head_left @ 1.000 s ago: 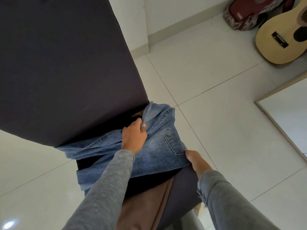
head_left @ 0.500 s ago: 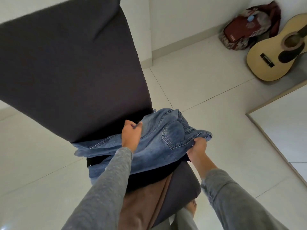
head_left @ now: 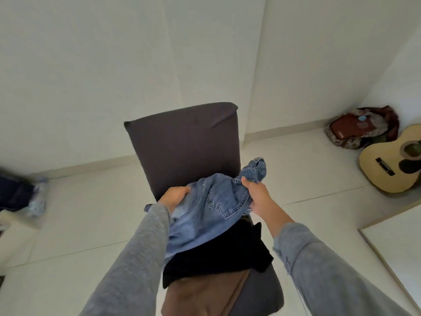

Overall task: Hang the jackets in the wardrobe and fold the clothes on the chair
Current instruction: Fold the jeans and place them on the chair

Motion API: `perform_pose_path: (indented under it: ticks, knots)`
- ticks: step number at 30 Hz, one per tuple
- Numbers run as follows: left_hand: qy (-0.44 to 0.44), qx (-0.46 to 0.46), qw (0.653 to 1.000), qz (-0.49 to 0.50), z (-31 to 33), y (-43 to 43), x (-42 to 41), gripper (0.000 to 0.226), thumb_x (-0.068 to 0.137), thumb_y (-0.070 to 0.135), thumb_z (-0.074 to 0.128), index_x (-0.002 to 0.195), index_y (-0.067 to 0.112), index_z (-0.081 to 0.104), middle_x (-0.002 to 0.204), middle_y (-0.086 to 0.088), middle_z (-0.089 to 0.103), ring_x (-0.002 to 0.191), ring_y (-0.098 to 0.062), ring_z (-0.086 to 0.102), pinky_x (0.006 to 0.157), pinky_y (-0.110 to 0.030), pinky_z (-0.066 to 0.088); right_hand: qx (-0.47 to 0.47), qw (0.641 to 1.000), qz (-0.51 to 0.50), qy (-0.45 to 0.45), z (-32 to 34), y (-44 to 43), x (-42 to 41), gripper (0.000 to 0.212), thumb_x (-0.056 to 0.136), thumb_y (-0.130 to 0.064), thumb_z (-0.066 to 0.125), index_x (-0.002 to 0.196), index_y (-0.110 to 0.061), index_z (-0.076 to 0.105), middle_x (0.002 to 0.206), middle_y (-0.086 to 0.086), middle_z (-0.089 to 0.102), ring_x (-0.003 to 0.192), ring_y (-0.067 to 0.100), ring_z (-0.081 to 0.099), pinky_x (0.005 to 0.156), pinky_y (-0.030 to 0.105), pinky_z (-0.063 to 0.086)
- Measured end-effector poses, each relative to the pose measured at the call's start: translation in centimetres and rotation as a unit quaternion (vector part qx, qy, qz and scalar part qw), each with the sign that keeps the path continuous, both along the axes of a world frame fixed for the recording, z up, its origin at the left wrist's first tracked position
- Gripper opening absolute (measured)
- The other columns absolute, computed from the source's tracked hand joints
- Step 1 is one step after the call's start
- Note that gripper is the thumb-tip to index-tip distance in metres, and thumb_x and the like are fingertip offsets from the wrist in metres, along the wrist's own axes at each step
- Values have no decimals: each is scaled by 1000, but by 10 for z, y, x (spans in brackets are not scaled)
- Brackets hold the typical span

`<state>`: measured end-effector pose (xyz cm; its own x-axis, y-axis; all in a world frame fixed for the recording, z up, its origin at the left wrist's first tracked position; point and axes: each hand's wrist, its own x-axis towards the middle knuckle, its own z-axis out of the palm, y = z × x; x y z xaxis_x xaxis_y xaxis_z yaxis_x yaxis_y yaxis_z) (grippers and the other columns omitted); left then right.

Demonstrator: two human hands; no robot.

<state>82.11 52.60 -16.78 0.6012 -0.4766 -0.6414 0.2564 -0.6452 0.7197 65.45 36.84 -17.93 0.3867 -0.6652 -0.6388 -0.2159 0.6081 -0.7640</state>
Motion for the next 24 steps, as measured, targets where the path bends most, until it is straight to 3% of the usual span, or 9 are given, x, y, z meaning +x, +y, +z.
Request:
perform_pose_path:
  ticks: [3,7,9,11,15,18,20,22,24]
  knots:
    - [-72,-103,991,38,38,27,-9,12,89,24,57,82,15,54,90,-9,59,89,-22,55,90,-45,45,-22,998,28,-53,48,19,10,22,94,-25,56,108,-9,59,105,13,66,92,30,62,92,49,49]
    - [-131,-200,954,179,111,75,-40,18,83,12,61,69,17,49,80,-7,55,78,-21,51,67,-36,41,-29,984,26,-176,119,52,7,21,95,-25,55,106,-9,61,100,8,66,87,24,64,81,42,53]
    - [-152,-257,930,213,150,97,-50,17,79,14,61,65,17,53,78,-6,56,79,-23,52,67,-39,42,-30,970,26,-240,160,63,5,15,93,-24,56,99,-11,60,97,7,65,86,21,64,75,36,52]
    - [-172,-305,911,216,194,114,-61,15,77,22,60,64,15,59,77,-7,59,80,-23,54,74,-42,44,-38,955,31,-293,209,75,0,22,91,-29,60,105,-11,59,102,8,65,91,22,64,80,38,52]
    - [-134,-455,855,211,283,136,-81,36,84,36,55,53,17,57,57,0,58,61,-19,55,67,-31,45,-65,925,21,-373,302,92,-15,44,81,-45,67,111,-13,60,112,10,66,100,26,65,89,44,52]
    - [-83,-497,837,214,314,150,-83,51,89,50,52,52,15,49,52,-1,52,51,-18,48,49,-25,38,-68,895,11,-440,358,100,-32,53,80,-51,65,118,-14,59,112,9,66,99,25,65,80,40,55]
    - [-131,-421,857,266,304,158,-79,47,86,51,59,57,13,57,63,-8,63,58,-23,51,56,-32,44,-75,871,17,-485,386,106,-44,49,84,-48,62,119,-14,59,113,9,66,100,25,64,75,38,54]
    - [-138,-354,871,312,271,158,-75,48,78,53,67,89,6,68,99,-15,70,86,-28,64,82,-38,52,-90,855,39,-509,405,112,-54,48,85,-46,62,120,-13,60,116,10,66,103,26,64,81,39,54]
    - [-26,-386,897,213,256,151,-101,64,79,61,62,118,11,64,119,-13,66,110,-29,61,97,-42,47,-107,853,64,-506,414,118,-67,48,84,-46,63,118,-13,62,114,11,67,103,26,64,85,41,53]
